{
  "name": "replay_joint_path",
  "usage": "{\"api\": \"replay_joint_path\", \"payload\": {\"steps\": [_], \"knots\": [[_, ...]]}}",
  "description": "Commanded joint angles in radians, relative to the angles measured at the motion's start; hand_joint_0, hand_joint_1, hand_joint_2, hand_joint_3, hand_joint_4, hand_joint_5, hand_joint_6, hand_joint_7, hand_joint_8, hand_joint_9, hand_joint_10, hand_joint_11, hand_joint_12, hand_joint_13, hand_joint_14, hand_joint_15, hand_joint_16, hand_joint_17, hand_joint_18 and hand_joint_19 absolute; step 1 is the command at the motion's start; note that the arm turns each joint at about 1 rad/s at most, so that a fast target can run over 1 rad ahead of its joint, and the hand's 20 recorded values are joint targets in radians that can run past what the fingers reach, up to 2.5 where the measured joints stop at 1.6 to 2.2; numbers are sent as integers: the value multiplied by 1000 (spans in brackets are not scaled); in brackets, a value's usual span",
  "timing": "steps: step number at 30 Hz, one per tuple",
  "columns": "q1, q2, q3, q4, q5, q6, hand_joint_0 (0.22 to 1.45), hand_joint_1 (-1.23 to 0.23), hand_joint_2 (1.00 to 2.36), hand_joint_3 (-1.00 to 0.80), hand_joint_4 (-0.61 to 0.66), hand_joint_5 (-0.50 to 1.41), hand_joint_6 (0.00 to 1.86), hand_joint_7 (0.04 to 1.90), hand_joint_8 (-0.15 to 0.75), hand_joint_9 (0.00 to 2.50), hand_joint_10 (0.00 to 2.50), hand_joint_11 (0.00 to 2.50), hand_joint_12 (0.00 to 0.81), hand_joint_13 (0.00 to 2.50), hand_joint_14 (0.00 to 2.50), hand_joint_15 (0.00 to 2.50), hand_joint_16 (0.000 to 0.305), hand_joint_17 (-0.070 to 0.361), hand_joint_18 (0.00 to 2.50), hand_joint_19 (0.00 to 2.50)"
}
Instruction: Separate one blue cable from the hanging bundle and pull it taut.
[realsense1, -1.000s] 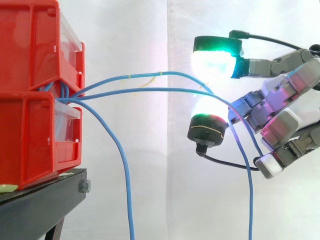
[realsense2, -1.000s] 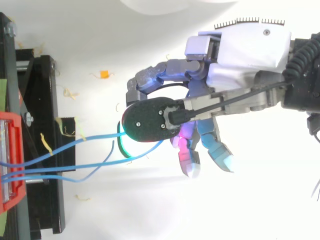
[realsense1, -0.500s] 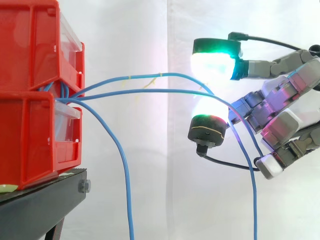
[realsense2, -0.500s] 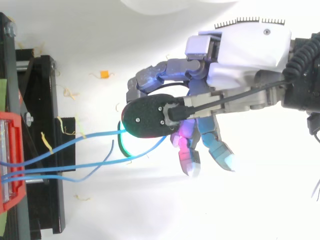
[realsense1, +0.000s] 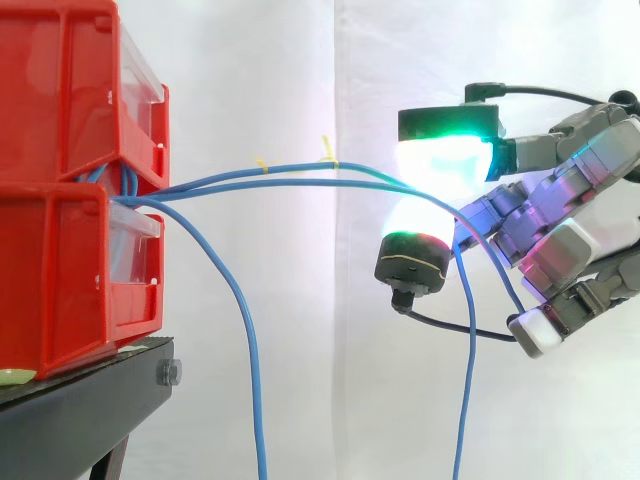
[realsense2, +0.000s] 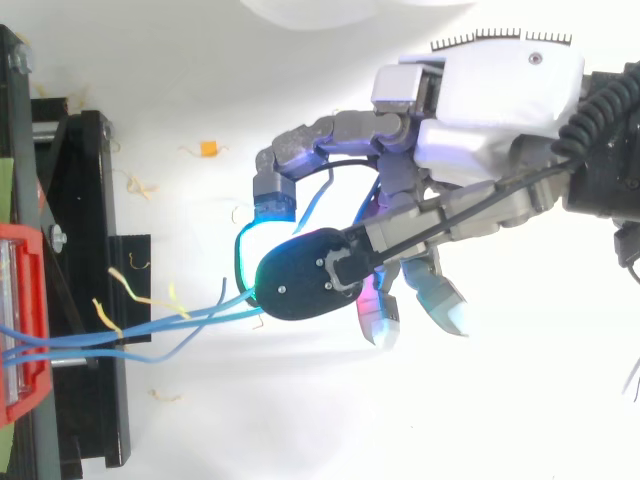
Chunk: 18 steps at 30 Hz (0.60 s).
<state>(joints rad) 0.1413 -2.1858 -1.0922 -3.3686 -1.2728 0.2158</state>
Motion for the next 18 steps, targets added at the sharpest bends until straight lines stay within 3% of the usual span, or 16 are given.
{"api": "replay_joint_path", "payload": {"steps": [1,11,18], "knots": [[0,0,0,0,1,-1,748,-737,1016,-251,63,146,504,1262,172,1958,19,491,319,1372,19,556,43,97,892,581],[3,0,0,5,1,-3,750,-735,1016,-249,49,146,504,1265,185,1960,19,508,319,1380,17,563,43,98,893,584],[1,6,0,2,1,-4,691,-770,1006,-437,87,138,503,1278,197,1944,22,506,322,1383,20,566,45,101,897,561]]}}
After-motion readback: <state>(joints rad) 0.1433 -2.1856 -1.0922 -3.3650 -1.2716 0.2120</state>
